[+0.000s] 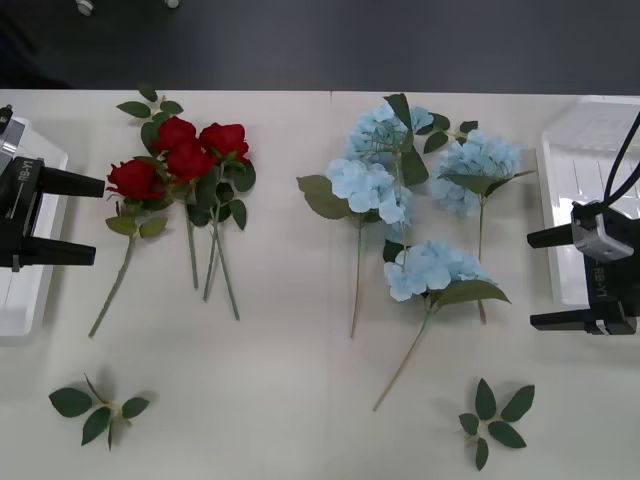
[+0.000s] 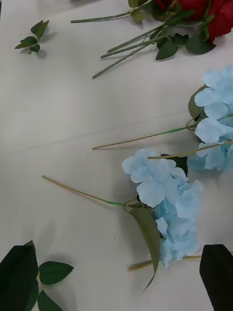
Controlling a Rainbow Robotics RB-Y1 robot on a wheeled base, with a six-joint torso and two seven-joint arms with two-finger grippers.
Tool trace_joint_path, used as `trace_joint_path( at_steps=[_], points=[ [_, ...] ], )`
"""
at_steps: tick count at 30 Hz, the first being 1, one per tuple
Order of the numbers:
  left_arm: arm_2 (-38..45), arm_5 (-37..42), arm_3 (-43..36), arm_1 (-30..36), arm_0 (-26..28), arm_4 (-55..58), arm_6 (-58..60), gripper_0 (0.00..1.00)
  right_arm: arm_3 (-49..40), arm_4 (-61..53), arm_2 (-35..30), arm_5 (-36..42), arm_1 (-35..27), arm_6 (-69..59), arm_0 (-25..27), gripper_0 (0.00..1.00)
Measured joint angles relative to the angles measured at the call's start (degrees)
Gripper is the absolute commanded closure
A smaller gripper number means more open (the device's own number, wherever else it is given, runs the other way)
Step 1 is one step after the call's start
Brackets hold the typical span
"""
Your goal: Put the red flowers into the right box and the blue flowers into the left box
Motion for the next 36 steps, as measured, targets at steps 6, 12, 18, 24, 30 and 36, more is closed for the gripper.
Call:
trace_joint_path(
  at_steps=[6, 12, 18, 24, 30, 36],
  points=[
    [-0.01, 0.00, -0.02, -0.02, 2.27, -0.29, 0.00, 0.00, 0.00, 0.00, 0.00, 0.00, 0.00, 0.00, 0.00, 0.02],
    [-0.01, -1.54, -0.02, -0.01, 2.48, -2.23, 0.00, 0.00, 0.00, 0.00, 0.00, 0.00, 0.00, 0.00, 0.00, 0.02],
    [-0.01, -1.88, -0.02, -0.01, 2.48, -6.85, 0.00, 0.00, 0.00, 0.00, 0.00, 0.00, 0.00, 0.00, 0.00, 0.02],
    [-0.01, -3.76, -2.59, 0.00, 2.49, -15.10, 0.00, 0.00, 0.00, 0.00, 0.00, 0.00, 0.00, 0.00, 0.00, 0.01],
    [0.00, -5.50, -10.62, 0.00, 3.60, -23.78, 3.01, 0.00, 0.00, 0.00, 0.00, 0.00, 0.00, 0.00, 0.00, 0.01],
    [0.00, -6.11, -13.49, 0.00, 4.12, -31.90, 19.65, 0.00, 0.12, 0.05, 0.01, 0.01, 0.25, 0.00, 0.26, 0.02]
  ],
)
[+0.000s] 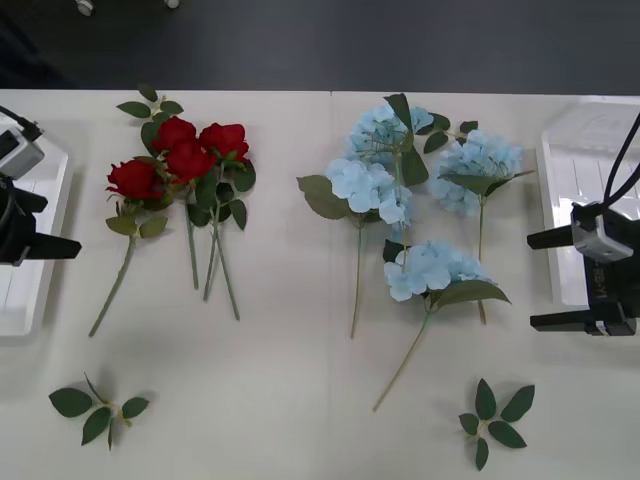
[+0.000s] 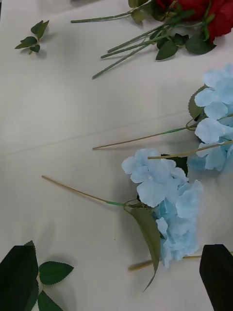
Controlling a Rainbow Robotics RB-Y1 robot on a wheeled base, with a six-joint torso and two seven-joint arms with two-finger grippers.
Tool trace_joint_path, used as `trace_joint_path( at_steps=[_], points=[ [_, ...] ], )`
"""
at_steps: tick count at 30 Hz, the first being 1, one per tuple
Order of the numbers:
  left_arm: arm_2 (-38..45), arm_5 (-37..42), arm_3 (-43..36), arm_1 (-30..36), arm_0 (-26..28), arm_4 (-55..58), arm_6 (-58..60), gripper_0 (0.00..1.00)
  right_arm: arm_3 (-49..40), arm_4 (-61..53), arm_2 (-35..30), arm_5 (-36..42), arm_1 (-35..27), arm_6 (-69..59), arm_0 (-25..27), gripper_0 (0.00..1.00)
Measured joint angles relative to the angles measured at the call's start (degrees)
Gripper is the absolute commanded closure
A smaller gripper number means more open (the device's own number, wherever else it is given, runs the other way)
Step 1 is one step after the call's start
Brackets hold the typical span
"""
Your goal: Put the red flowers into the right box and the blue flowers into the left box
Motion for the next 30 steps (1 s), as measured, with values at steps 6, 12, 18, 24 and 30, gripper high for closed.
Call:
trace_joint_path(
  at_steps=[6, 12, 18, 24, 30],
  points=[
    [0.00, -3.26, 0.01, -0.94, 0.02, -7.95, 4.08, 0.00, 0.83, 0.38, -0.01, -0.23, 1.62, 0.00, 1.94, 0.02],
    [-0.09, -5.64, 0.01, -5.59, 0.22, -16.53, 12.81, 0.00, 0.46, -0.81, 1.11, -6.64, -1.28, -5.01, 1.98, 0.02],
    [-2.62, -11.06, 0.02, -10.48, 1.20, -23.55, 19.04, 0.00, -1.16, -2.65, 12.70, -21.89, -13.83, -20.55, 0.46, 0.01],
    [-4.71, -15.11, 0.36, -14.92, 1.44, -30.09, 19.47, 0.00, -1.19, -1.41, 25.46, -28.86, -19.87, -32.50, -7.04, 0.01],
    [-4.71, -21.59, 7.11, -17.91, 0.95, -33.19, 19.47, 0.00, 0.06, 2.37, 32.87, -32.26, -19.85, -40.93, -14.32, 0.01]
  ],
)
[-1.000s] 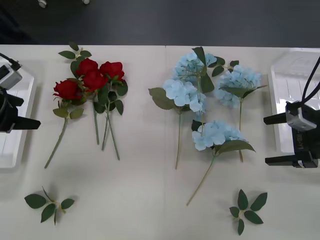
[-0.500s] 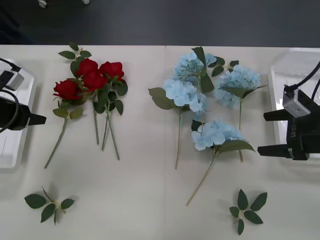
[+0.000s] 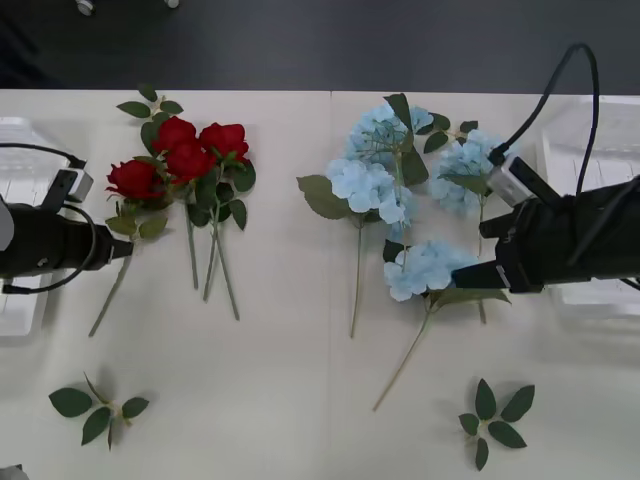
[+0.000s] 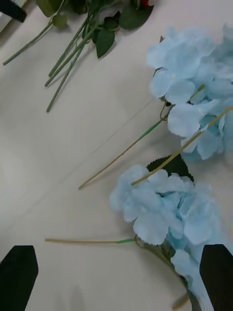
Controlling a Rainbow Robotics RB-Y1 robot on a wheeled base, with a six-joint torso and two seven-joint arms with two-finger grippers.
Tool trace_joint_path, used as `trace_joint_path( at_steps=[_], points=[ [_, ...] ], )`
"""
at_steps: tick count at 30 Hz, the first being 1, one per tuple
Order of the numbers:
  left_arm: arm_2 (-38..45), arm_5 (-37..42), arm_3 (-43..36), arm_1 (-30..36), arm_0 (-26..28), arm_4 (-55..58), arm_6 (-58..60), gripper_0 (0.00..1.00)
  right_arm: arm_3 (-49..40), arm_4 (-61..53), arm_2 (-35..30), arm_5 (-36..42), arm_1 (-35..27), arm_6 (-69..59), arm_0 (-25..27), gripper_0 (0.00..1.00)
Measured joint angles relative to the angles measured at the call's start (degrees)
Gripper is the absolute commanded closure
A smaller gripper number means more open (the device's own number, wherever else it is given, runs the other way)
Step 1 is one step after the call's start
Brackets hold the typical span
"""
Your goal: Put the red flowers into the right box and the blue flowers into the left box
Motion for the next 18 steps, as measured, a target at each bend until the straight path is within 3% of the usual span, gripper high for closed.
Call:
trace_joint_path(
  at_steps=[8, 14, 18],
  points=[
    [-0.50, -6.89, 10.27, -0.10, -2.39, -1.01, 0.00, 0.00, 3.81, 4.23, 9.58, -3.91, 0.00, -13.45, -7.89, 0.02],
    [-4.53, -8.45, 11.08, -0.09, -2.45, -1.42, 0.00, 0.00, 7.50, 9.10, 19.72, -9.05, 0.02, -23.33, -14.32, 0.01],
    [-6.12, -9.87, 11.30, -0.09, -2.51, -2.37, 0.00, 0.00, 9.70, 13.02, 22.17, -9.80, 0.98, -31.26, -15.72, 0.02]
  ],
)
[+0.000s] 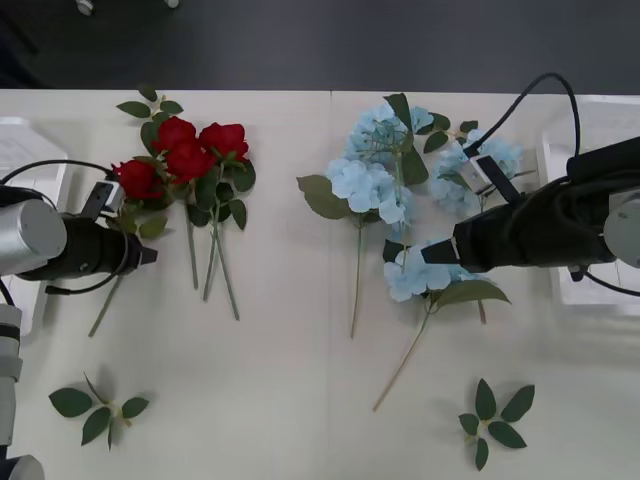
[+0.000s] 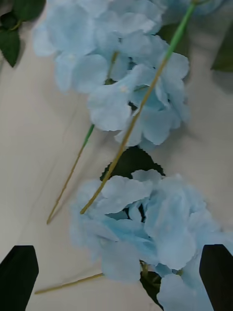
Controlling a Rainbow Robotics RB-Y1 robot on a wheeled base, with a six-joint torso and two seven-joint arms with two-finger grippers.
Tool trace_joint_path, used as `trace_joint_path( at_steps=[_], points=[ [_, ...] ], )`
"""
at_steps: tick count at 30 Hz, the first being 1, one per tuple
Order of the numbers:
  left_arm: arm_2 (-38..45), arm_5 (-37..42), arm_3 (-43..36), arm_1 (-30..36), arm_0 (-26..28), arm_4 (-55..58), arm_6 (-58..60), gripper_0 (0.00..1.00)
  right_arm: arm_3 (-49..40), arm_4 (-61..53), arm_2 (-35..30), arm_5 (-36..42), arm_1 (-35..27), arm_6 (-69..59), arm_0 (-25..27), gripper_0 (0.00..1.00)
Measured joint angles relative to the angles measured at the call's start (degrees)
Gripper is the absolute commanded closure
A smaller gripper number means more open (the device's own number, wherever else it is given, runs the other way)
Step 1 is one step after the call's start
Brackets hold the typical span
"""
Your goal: Put the red flowers into the right box and the blue flowers into the left box
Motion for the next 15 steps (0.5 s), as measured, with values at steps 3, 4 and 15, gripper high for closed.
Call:
trace_joint_path(
  at_steps=[3, 4, 15],
  points=[
    [-0.23, -0.14, 2.22, 0.00, -0.96, -0.39, 0.00, 0.00, 1.72, 3.30, -0.45, 0.00, 1.68, -4.36, 0.03, 0.01],
    [-0.22, -0.39, 3.50, 0.00, -1.55, -0.66, 0.00, 0.00, 2.20, 4.27, -0.70, 0.00, 2.14, -6.22, 0.03, 0.01],
    [-0.20, -2.92, 7.30, 0.04, -3.97, -0.92, 0.00, 0.81, 4.98, 13.11, -1.21, 0.14, 2.88, -29.70, 0.03, 0.02]
  ],
)
